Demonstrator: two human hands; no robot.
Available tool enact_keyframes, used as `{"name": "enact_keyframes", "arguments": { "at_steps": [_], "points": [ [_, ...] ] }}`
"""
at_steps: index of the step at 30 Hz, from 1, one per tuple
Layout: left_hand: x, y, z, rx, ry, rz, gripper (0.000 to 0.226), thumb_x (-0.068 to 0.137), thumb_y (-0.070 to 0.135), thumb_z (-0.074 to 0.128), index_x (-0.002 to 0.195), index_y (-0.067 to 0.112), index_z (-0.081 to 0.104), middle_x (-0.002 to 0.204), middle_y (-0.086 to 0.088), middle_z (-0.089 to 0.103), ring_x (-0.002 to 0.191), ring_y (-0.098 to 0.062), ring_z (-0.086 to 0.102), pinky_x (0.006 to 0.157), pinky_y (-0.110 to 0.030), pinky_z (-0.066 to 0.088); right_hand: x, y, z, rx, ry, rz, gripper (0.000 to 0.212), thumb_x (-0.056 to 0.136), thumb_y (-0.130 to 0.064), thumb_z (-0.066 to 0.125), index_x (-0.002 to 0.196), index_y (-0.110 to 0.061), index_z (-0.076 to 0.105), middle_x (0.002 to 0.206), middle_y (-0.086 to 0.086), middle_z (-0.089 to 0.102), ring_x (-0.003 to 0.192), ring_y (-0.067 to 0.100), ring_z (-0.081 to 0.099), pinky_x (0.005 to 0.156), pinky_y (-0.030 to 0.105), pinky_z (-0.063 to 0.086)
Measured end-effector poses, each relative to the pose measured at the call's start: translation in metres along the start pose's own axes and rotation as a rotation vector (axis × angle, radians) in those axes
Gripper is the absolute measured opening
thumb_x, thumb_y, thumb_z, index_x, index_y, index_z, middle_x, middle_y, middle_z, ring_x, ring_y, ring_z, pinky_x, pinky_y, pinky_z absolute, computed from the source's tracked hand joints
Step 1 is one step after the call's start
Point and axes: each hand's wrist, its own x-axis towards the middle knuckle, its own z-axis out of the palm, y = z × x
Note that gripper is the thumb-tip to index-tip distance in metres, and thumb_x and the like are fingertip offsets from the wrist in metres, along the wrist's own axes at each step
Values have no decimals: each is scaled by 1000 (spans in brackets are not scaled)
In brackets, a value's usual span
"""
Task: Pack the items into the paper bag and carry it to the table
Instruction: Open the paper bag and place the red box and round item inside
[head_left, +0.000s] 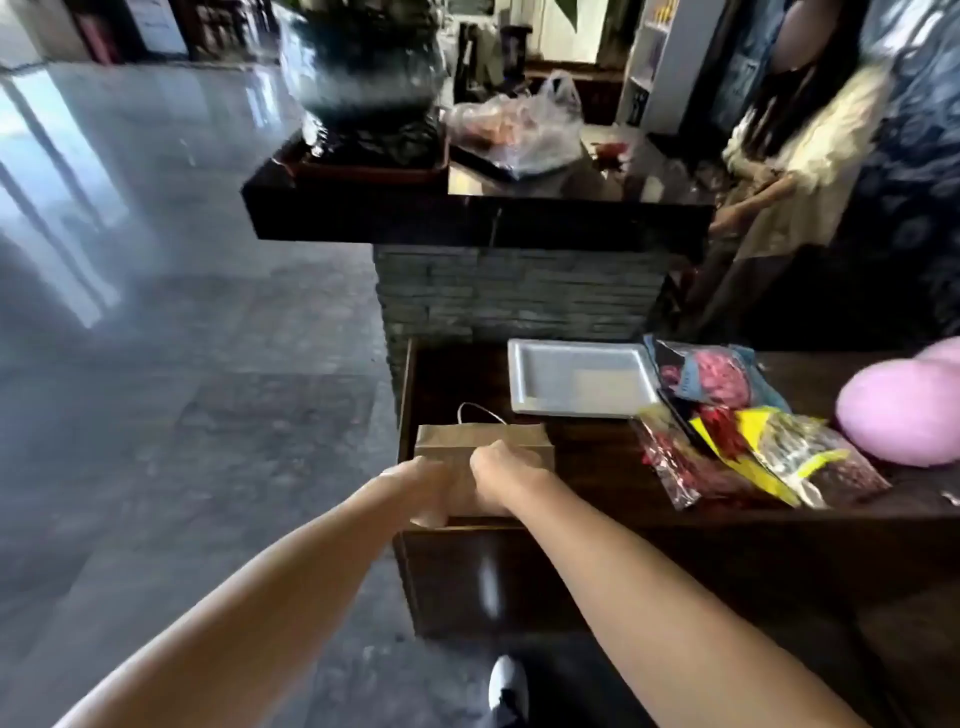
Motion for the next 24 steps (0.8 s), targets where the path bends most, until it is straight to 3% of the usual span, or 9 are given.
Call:
{"name": "enact_keyframes", "arguments": {
  "at_steps": [3, 6, 12, 14, 16, 19, 21, 22, 24],
  "points": [
    [37, 24, -8, -34, 277, 20, 35, 81, 31, 62, 116, 29, 63, 122, 1, 65, 114, -24, 61, 80, -33, 52, 21, 38, 2, -4, 179, -19, 29, 85, -16, 58, 112, -10, 66, 116, 12, 67, 106, 33, 64, 76, 36, 49],
    [71, 36, -5, -19, 427, 43, 45, 81, 24, 66, 125, 28, 57, 124, 3, 59, 117, -24, 54, 93, -39, 50, 48, 69, 9, 56, 360, -46, 24, 86, -9, 56, 109, -11, 63, 114, 11, 62, 106, 34, 56, 79, 39, 48],
    [94, -2, 17, -107, 552, -10, 19, 85, 35, 61, 98, 35, 75, 108, 13, 70, 107, -18, 59, 89, -36, 39, 84, 116, 41, 246, 358, -207, 12, 83, -17, 65, 93, -20, 72, 102, 0, 65, 98, 24, 55, 81, 36, 46],
    [86, -24, 27, -249, 602, -67, 17, 80, 32, 64, 89, 32, 79, 94, 11, 71, 93, -18, 63, 82, -35, 45, 84, 137, 52, 377, 395, -219, 9, 80, -17, 72, 88, -21, 75, 95, -2, 67, 92, 21, 56, 80, 34, 48],
    [76, -35, 32, -654, 582, -257, 11, 80, 23, 73, 85, 27, 81, 86, 8, 72, 84, -17, 66, 78, -33, 52, 81, 154, 61, 553, 432, -179, 14, 76, -13, 79, 88, -21, 80, 92, 0, 65, 89, 17, 56, 82, 24, 47],
    [74, -28, 30, -1534, 388, -558, 18, 81, 0, 74, 86, 17, 80, 82, -5, 73, 63, -16, 67, 60, -26, 57, 73, 157, 66, 1117, 258, 129, 24, 74, -3, 78, 91, -20, 80, 94, 0, 64, 95, 19, 61, 84, 20, 48],
    [78, -19, 30, -1747, 332, -697, 27, 80, -6, 64, 88, 15, 79, 73, -3, 66, 53, -13, 57, 45, -16, 47, 72, 149, 63, 1786, -47, 567, 30, 80, 3, 64, 100, -16, 76, 92, 6, 68, 86, 22, 62, 70, 29, 51],
    [80, -16, 29, -1785, 341, -756, 31, 79, -6, 59, 88, 17, 78, 73, 0, 65, 56, -13, 56, 46, -16, 45, 70, 147, 64, 1940, -115, 751, 28, 82, 1, 58, 102, -12, 73, 87, 8, 66, 77, 20, 59, 63, 27, 47],
    [83, -9, 26, -1844, 400, -803, 29, 78, 2, 57, 89, 17, 78, 76, 3, 64, 62, -15, 57, 53, -20, 43, 70, 142, 64, 1856, -84, 889, 16, 87, -12, 56, 94, -8, 69, 83, 11, 64, 69, 19, 56, 60, 29, 46]
  ]
}}
